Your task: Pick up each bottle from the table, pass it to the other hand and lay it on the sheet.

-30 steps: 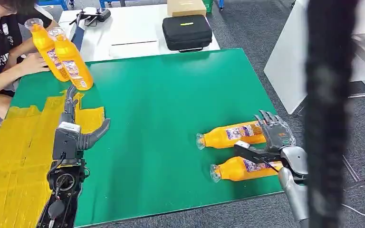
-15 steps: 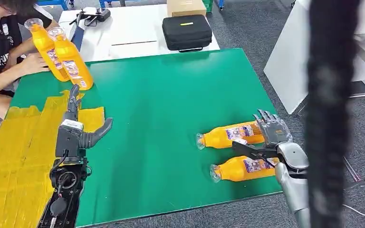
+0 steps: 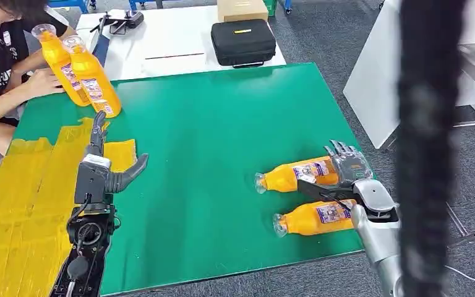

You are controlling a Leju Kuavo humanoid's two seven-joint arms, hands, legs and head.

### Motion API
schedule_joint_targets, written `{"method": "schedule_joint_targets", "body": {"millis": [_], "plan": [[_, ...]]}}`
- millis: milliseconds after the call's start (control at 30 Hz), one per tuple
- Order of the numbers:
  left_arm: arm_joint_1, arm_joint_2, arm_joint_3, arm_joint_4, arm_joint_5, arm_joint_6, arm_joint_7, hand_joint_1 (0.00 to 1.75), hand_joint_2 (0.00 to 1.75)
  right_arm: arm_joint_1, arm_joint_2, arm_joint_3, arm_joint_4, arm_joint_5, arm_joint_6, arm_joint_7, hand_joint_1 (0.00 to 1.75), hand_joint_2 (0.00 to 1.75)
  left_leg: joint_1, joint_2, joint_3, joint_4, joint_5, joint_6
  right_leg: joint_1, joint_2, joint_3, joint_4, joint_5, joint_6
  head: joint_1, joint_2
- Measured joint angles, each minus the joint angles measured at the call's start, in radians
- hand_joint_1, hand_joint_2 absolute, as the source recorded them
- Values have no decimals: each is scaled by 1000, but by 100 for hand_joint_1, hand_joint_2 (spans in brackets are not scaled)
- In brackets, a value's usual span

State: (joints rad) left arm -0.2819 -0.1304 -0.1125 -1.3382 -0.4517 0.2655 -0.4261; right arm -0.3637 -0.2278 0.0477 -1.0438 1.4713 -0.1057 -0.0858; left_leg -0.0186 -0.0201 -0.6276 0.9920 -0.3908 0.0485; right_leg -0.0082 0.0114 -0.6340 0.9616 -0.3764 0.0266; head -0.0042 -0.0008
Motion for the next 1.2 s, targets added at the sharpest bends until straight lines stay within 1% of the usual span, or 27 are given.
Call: {"method": "schedule_joint_targets", "body": {"millis": [300,533,733,767,800,833,867,900,933,967,1100,1200], "plan": [[-6,-1,-1,29,4,16,-6,0,175,-76,15,35,161,6,-26,0,0,175,0,0,0,0,0,0,0,0,0,0,0,0,0,0],[-23,-5,-5,59,12,18,-9,0,175,-151,26,55,310,-14,-19,0,0,175,0,0,0,0,0,0,0,0,0,0,0,0,0,0],[-34,-7,-10,77,14,19,-10,0,175,-189,29,67,377,-16,-21,0,0,175,0,0,1,0,0,0,0,0,1,0,0,0,0,0],[-35,-7,-11,80,17,20,-10,0,175,-195,29,68,386,-17,-21,0,28,175,0,0,1,0,0,0,0,0,1,0,0,0,0,0],[-36,-7,-11,83,19,20,-10,0,175,-201,30,69,397,-19,-19,0,134,175,0,0,1,0,0,0,0,0,1,0,0,0,0,0],[-36,-6,-13,85,19,20,-10,0,175,-207,30,69,409,-23,-17,0,159,175,0,0,2,0,0,0,0,0,1,0,0,0,0,0],[-37,-6,-15,87,20,21,-10,0,175,-213,30,70,419,-26,-16,1,173,175,0,0,2,0,1,0,0,0,1,0,0,0,0,0],[-38,-7,-17,90,20,21,-10,0,175,-217,30,71,430,-27,-16,2,173,175,0,0,2,0,1,0,0,0,2,0,0,0,0,0],[-39,-7,-18,93,21,24,-10,0,175,-223,30,72,440,-30,-16,3,169,175,0,0,3,0,1,0,0,0,2,0,0,0,0,0],[-40,-7,-19,95,21,25,-11,0,175,-229,30,73,452,-32,-16,4,175,175,0,0,3,0,1,0,0,0,2,0,0,0,0,0],[-47,-6,-20,106,24,25,-11,0,175,-248,31,73,486,-33,-20,12,175,175,0,0,4,0,1,0,0,0,3,0,0,0,0,0],[-54,-6,-23,113,31,24,-11,0,175,-253,30,73,504,-35,-44,12,175,175,0,0,4,0,1,0,0,0,3,0,0,0,0,0]]}}
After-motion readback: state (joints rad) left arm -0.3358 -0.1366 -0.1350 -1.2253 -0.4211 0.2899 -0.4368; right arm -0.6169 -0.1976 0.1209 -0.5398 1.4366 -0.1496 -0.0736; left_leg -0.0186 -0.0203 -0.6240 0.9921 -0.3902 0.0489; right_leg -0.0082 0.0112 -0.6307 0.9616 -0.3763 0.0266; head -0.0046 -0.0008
